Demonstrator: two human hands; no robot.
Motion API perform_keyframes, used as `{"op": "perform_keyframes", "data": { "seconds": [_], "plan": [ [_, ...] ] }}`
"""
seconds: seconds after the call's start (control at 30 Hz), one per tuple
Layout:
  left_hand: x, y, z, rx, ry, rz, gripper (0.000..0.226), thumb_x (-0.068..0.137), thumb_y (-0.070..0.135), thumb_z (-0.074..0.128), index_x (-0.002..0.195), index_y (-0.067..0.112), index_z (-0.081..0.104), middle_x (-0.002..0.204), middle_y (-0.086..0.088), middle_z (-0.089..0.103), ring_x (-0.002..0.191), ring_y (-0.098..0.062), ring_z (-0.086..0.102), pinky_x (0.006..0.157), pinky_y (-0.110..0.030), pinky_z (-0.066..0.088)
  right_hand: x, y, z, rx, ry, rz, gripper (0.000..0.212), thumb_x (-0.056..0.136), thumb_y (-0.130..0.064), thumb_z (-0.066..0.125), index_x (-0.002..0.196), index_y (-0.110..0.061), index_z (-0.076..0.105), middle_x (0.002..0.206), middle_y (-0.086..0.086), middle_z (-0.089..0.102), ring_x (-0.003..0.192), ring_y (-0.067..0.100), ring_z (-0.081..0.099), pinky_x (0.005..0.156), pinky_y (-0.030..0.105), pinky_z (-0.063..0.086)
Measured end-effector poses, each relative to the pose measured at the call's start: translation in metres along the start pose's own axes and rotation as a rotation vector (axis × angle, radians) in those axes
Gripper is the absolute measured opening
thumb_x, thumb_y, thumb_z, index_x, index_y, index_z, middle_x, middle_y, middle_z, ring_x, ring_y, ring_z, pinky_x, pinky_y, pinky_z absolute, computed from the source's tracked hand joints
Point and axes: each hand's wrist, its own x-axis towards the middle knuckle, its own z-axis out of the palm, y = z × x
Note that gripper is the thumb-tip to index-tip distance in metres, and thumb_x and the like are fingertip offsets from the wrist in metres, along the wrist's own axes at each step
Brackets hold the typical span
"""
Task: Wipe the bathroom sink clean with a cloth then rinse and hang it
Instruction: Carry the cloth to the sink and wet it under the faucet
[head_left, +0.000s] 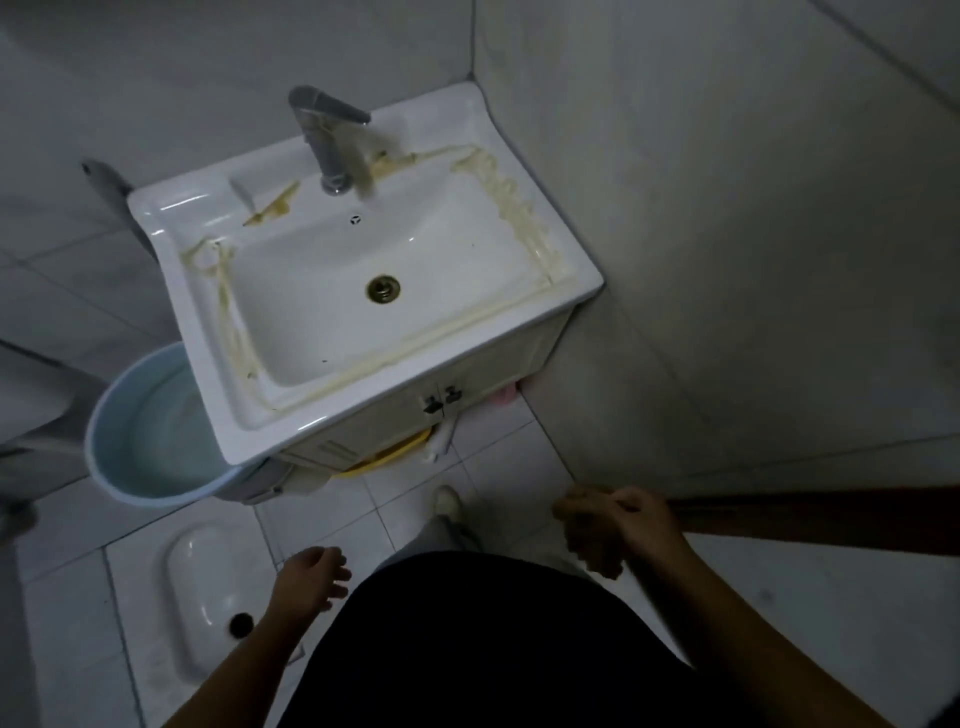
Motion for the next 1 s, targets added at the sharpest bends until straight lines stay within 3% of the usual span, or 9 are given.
{"op": "perform_keyframes", "data": {
  "seconds": [0.07, 0.13, 0.3, 0.4, 0.47, 0.6, 0.7, 0.77, 1.0],
  "plan": [
    [0.013, 0.03, 0.003, 0.056, -0.035, 0.065, 0.026, 0.102, 0.016, 0.051, 0.094, -0.003, 0.068, 0.089, -0.022, 0.073, 0.069, -0.032, 0.065, 0.064, -0.032, 0.045, 0.005, -0.011, -0.001, 0.024, -0.022, 0.027, 0.026, 0.077, -0.026, 0.084, 0.08, 0.0, 0.077, 0.079, 0.036, 0.067, 0.061, 0.049, 0.063, 0.054, 0.049, 0.055],
    [0.023, 0.059, 0.005, 0.105, -0.058, 0.135, 0.025, 0.102, 0.019, 0.052, 0.092, 0.005, 0.069, 0.09, -0.017, 0.075, 0.072, -0.032, 0.069, 0.065, -0.033, 0.048, 0.017, -0.022, -0.003, 0.033, -0.002, 0.06, 0.044, 0.071, -0.027, 0.089, 0.076, 0.011, 0.067, 0.075, 0.037, 0.062, 0.062, 0.053, 0.058, 0.057, 0.055, 0.053],
    [0.03, 0.11, 0.001, 0.085, -0.063, 0.231, 0.024, 0.101, 0.022, 0.05, 0.092, 0.012, 0.071, 0.09, -0.006, 0.077, 0.076, -0.025, 0.074, 0.068, -0.034, 0.052, 0.023, -0.1, 0.01, 0.029, -0.028, 0.016, 0.027, 0.071, -0.013, 0.084, 0.07, -0.001, 0.06, 0.062, 0.015, 0.051, 0.044, 0.021, 0.047, 0.039, 0.019, 0.039],
    [0.031, 0.117, -0.005, 0.025, -0.025, 0.209, 0.024, 0.101, 0.023, 0.051, 0.093, 0.011, 0.07, 0.09, -0.005, 0.077, 0.076, -0.023, 0.074, 0.071, -0.034, 0.052, 0.046, -0.143, 0.021, -0.184, -0.078, -0.167, 0.025, 0.077, -0.019, 0.08, 0.056, -0.021, 0.067, 0.066, 0.002, 0.063, 0.058, 0.012, 0.06, 0.061, 0.027, 0.048],
    [0.031, 0.119, -0.009, -0.02, 0.004, 0.183, 0.023, 0.101, 0.023, 0.051, 0.094, 0.012, 0.07, 0.091, -0.005, 0.077, 0.076, -0.023, 0.074, 0.071, -0.034, 0.052, 0.063, -0.178, 0.029, -0.42, -0.264, -0.235, 0.021, 0.09, -0.015, 0.068, 0.071, -0.023, 0.072, 0.08, 0.002, 0.068, 0.075, 0.013, 0.063, 0.073, 0.027, 0.047],
    [0.022, 0.128, -0.018, -0.132, 0.11, 0.163, 0.024, 0.1, 0.023, 0.052, 0.093, 0.011, 0.071, 0.092, -0.007, 0.077, 0.077, -0.024, 0.074, 0.069, -0.033, 0.051, 0.055, -0.279, 0.059, -0.603, -0.631, -0.325, 0.015, 0.092, -0.017, 0.063, 0.089, -0.009, 0.075, 0.078, -0.007, 0.069, 0.071, 0.003, 0.063, 0.063, 0.013, 0.045],
    [0.013, 0.145, -0.023, -0.196, 0.189, 0.179, 0.023, 0.101, 0.024, 0.053, 0.093, 0.015, 0.072, 0.091, -0.007, 0.077, 0.076, -0.021, 0.073, 0.064, -0.027, 0.05, 0.045, -0.335, 0.078, -0.578, -0.79, -0.398, 0.012, 0.09, -0.014, 0.061, 0.087, -0.009, 0.072, 0.078, 0.001, 0.063, 0.073, 0.011, 0.056, 0.066, 0.026, 0.041],
    [0.007, 0.156, -0.024, -0.24, 0.246, 0.185, 0.024, 0.102, 0.028, 0.053, 0.094, 0.015, 0.072, 0.09, -0.006, 0.076, 0.077, -0.02, 0.072, 0.063, -0.024, 0.049, 0.044, -0.37, 0.089, -0.548, -0.868, -0.458, 0.013, 0.091, -0.016, 0.061, 0.084, -0.017, 0.072, 0.074, -0.002, 0.06, 0.071, 0.01, 0.053, 0.064, 0.026, 0.039],
    [-0.002, 0.179, -0.039, -0.269, 0.357, 0.218, 0.023, 0.1, 0.024, 0.052, 0.091, 0.017, 0.071, 0.089, -0.001, 0.076, 0.074, -0.013, 0.073, 0.073, -0.033, 0.055, 0.057, -0.436, 0.135, -0.364, -0.777, -0.677, 0.007, 0.092, -0.021, 0.065, 0.09, -0.015, 0.069, 0.069, -0.01, 0.065, 0.062, 0.002, 0.057, 0.063, 0.022, 0.043]
  ]
}}
